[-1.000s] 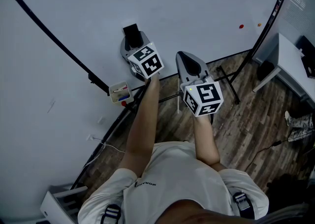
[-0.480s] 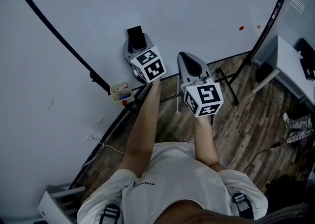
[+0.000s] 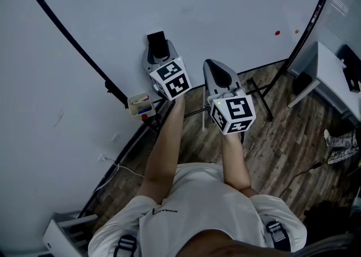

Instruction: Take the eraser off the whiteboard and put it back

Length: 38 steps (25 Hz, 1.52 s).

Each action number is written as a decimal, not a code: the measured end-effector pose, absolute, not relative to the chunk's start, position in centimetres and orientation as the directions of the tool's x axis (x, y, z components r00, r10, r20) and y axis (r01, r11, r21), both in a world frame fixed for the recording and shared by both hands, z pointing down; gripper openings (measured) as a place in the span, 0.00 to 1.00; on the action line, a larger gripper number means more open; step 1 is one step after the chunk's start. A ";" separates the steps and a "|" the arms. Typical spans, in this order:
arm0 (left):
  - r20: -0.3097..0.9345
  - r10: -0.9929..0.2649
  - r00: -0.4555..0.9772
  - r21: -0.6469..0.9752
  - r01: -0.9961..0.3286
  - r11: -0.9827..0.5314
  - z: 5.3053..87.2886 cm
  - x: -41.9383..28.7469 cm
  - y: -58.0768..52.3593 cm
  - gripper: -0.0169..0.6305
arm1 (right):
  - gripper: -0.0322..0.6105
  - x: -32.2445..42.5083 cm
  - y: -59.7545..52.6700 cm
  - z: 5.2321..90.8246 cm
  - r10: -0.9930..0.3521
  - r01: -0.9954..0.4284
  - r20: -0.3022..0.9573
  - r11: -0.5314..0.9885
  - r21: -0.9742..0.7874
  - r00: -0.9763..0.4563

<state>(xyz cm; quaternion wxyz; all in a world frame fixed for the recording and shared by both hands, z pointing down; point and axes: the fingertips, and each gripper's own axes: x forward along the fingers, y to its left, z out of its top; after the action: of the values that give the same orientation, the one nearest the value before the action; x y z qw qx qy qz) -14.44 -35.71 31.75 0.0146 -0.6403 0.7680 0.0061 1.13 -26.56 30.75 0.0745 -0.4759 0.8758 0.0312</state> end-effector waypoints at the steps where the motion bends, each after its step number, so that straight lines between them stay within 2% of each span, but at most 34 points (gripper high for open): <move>1: -0.031 -0.984 -0.176 -0.009 -0.984 0.176 31.8 -14.4 -35.6 0.37 | 0.07 1.1 -26.5 30.7 -0.830 -0.840 -0.161 0.543 -0.017 -0.534; 38: -0.107 -0.994 0.027 -0.035 -0.999 -0.023 31.8 -12.3 -29.5 0.37 | 0.07 -0.7 -26.4 30.9 -0.831 -0.840 -0.151 0.543 -0.007 -0.536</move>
<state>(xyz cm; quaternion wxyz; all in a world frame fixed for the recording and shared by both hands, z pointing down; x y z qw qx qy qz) -12.33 -29.49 31.85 0.0500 -0.7149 0.6970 0.0263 -0.69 -26.44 30.92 0.0683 -0.4771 0.8756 0.0333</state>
